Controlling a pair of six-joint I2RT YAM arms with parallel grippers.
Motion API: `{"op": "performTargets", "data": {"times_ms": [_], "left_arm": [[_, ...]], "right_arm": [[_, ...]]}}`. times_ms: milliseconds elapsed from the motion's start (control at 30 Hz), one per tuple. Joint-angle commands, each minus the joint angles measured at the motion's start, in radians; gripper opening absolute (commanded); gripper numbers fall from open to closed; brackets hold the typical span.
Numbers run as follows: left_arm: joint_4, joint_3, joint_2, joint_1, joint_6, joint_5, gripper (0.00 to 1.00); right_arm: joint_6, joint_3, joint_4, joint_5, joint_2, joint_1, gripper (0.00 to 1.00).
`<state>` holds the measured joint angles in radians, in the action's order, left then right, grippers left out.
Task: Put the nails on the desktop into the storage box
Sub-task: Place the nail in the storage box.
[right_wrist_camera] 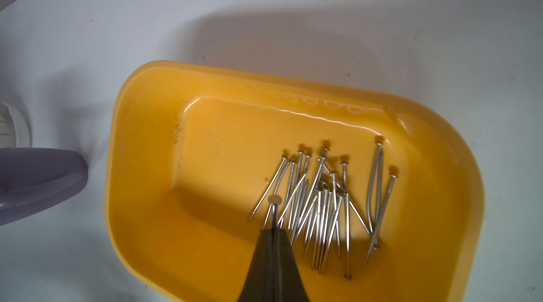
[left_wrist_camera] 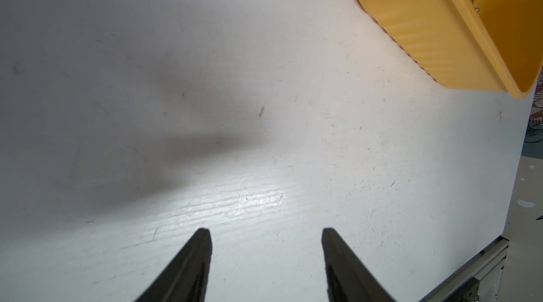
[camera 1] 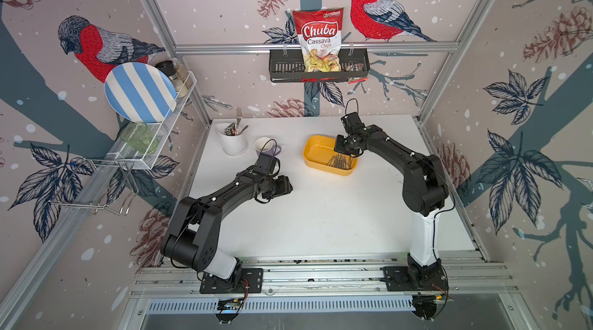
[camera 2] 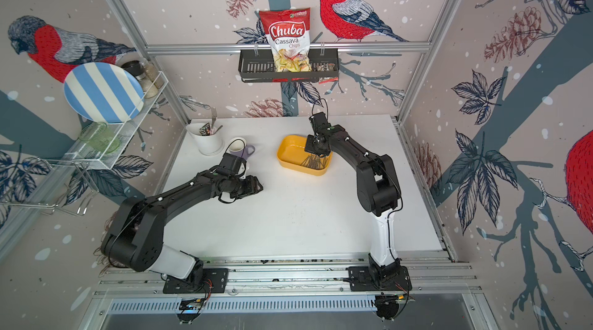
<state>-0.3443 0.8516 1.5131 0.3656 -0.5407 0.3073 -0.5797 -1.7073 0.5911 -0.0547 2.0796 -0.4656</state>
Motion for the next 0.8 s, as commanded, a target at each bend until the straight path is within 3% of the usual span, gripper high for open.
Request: {"op": "performTargets", "data": {"times_ms": [0, 567, 767], "left_arm": [[-0.025, 0.007, 0.002, -0.007, 0.024, -0.007, 0.63], [-0.041, 0.000, -0.001, -0.017, 0.048, -0.020, 0.63], [-0.030, -0.011, -0.016, -0.017, 0.041, -0.025, 0.63]], "right_arm": [[-0.052, 0.006, -0.043, 0.027, 0.022, 0.006, 0.00], [-0.109, 0.075, -0.092, 0.044, 0.073, 0.009, 0.00], [-0.102, 0.101, -0.098, 0.031, 0.034, 0.009, 0.22]]}}
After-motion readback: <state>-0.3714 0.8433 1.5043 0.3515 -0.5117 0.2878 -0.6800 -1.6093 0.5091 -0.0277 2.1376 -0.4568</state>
